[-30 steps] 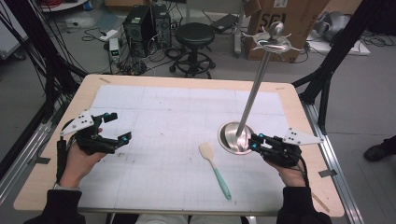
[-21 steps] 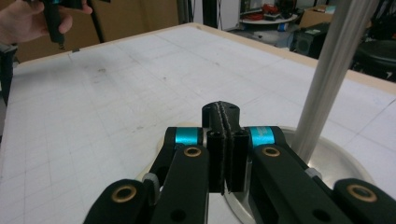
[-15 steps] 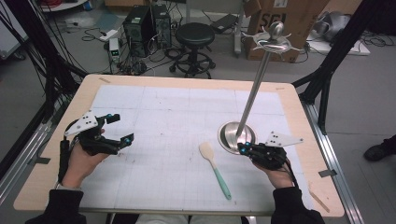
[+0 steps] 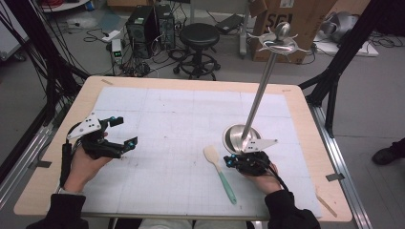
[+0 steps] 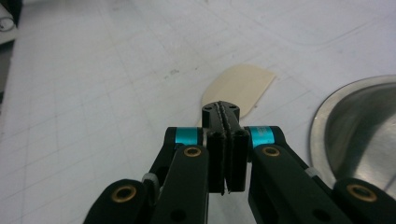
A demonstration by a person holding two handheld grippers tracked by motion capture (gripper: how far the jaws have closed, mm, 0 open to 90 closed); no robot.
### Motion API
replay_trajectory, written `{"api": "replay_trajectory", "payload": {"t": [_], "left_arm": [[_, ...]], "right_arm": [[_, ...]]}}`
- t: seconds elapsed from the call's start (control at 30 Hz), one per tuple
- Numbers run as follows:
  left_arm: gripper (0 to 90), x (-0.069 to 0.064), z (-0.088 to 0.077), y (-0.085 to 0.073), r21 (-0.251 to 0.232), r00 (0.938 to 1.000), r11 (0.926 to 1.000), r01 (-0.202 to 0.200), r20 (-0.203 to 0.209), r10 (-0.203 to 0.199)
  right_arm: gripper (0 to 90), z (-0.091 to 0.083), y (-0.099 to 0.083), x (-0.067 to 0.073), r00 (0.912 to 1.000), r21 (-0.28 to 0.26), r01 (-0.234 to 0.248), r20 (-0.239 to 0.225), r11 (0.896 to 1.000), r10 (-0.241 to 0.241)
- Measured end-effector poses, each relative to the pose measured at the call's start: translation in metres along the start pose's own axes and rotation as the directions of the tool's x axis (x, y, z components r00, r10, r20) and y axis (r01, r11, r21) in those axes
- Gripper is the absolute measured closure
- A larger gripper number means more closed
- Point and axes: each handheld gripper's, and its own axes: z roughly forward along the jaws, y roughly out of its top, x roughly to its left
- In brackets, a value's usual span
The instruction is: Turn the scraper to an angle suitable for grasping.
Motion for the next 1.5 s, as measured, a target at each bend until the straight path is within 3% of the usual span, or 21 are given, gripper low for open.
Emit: {"api": "replay_trajectory", "payload": {"t": [0.37,0.73,1.07,1.33,1.4,1.5], "left_arm": [[1.7,0.0,0.001,-0.003,0.007,1.0,0.9999,0.007,-0.004,-0.007],[1.7,0.0,0.002,-0.004,0.018,0.9999,0.9998,0.004,-0.009,-0.004],[1.7,-0.001,0.003,-0.005,0.023,1.0,0.9997,0.006,-0.007,-0.005],[1.7,-0.001,0.002,-0.005,0.02,1.0,0.9998,0.008,-0.006,-0.008],[1.7,-0.001,0.003,-0.005,0.024,0.9999,0.9997,0.006,-0.008,-0.006],[1.7,-0.001,0.002,-0.005,0.027,1.0,0.9996,0.004,-0.007,-0.004]], "right_arm": [[89.8,0.025,0.004,0.0,0.9995,0.102,-0.015,0.029,0.995,0.012],[90.0,0.032,0.007,0.004,0.9995,0.113,0.02,0.023,0.993,-0.022],[90.0,0.048,0.017,0.019,0.9962,0.14,0.07,-0.061,0.988,-0.062],[90.0,0.062,0.025,0.038,0.9802,0.166,0.155,-0.149,0.974,-0.131],[90.0,0.062,0.026,0.041,0.9789,0.174,0.166,-0.148,0.971,-0.141],[90.0,0.058,0.027,0.041,0.9825,0.166,0.152,-0.132,0.974,-0.131]]}}
